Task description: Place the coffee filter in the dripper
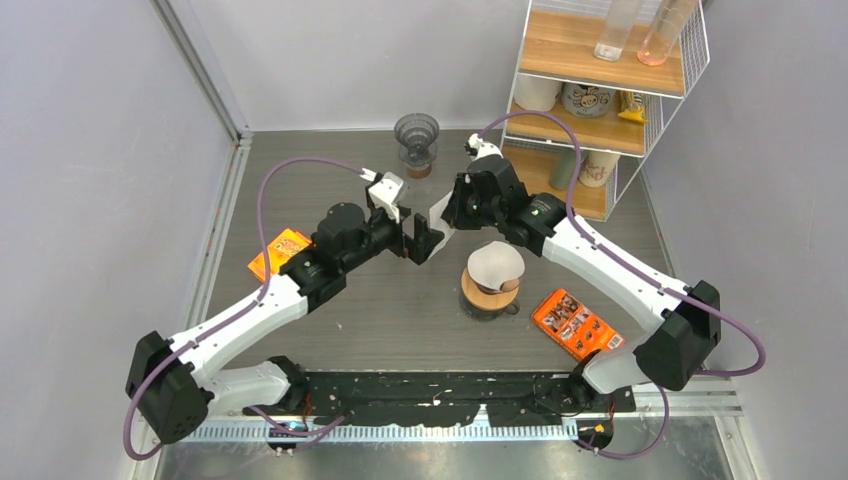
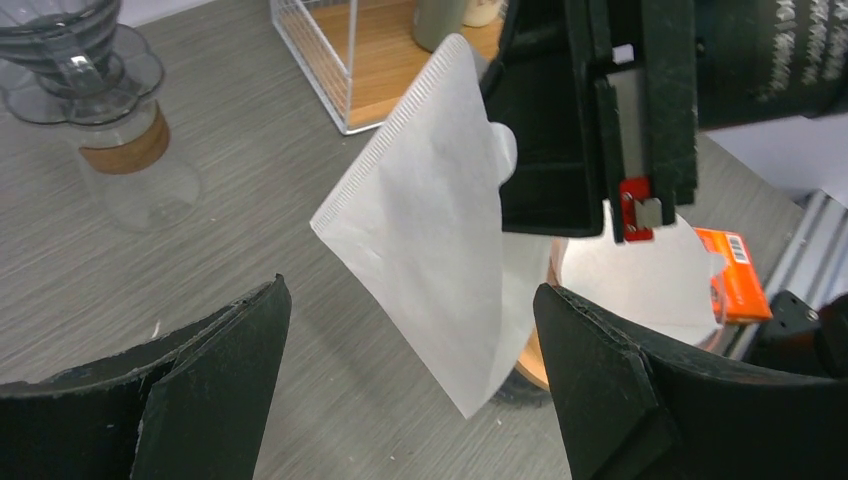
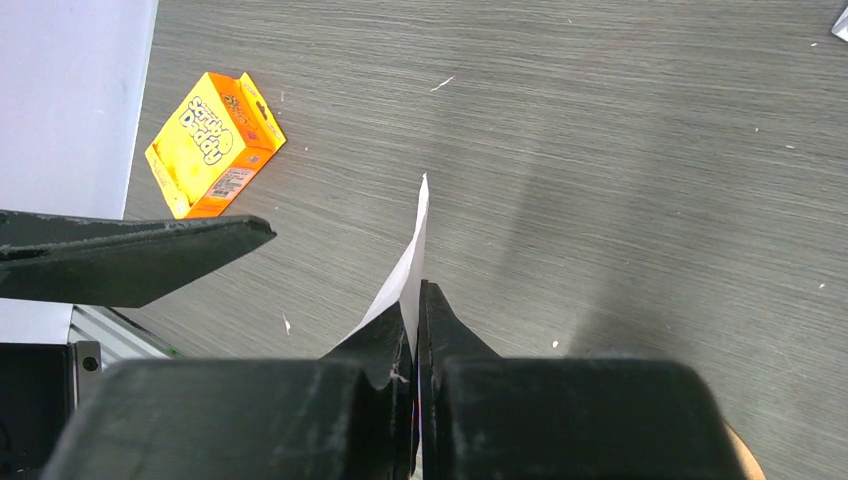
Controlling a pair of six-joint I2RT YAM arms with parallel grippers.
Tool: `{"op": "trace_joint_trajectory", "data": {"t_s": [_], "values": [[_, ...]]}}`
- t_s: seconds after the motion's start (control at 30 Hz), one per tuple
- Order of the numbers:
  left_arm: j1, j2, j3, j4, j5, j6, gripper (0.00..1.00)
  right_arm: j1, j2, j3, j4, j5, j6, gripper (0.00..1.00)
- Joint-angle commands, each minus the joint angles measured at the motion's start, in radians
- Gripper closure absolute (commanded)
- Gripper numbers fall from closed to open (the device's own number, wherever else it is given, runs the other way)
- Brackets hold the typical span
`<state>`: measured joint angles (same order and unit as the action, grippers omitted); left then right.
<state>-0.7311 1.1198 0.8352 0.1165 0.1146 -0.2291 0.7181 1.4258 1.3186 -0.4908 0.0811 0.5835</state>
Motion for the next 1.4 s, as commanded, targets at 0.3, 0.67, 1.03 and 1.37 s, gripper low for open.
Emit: {"op": "trace_joint_trajectory", "data": {"t_s": [0.3, 0.67, 1.03, 1.37], "values": [[-0.057, 0.072, 0.115, -0.034, -0.436, 0.026, 0.04, 0.005, 0.014, 0.059, -0.002, -0.013, -0.007, 0.95], [-0.074, 0.134, 0.143, -0.042, -0.384, 0.072, 0.16, 0.006, 0.029, 0.077, 0.007, -0.065, -0.031, 0.95], [-0.076, 0.168, 0.174, -0.022, -0.343, 0.081, 0.56, 0.006, 0.040, 0.089, -0.020, -0.066, -0.079, 0.95], [-0.076, 0.180, 0.182, -0.011, -0.428, 0.057, 0.92, 0.007, 0.060, 0.092, -0.068, -0.048, -0.135, 0.95]]}}
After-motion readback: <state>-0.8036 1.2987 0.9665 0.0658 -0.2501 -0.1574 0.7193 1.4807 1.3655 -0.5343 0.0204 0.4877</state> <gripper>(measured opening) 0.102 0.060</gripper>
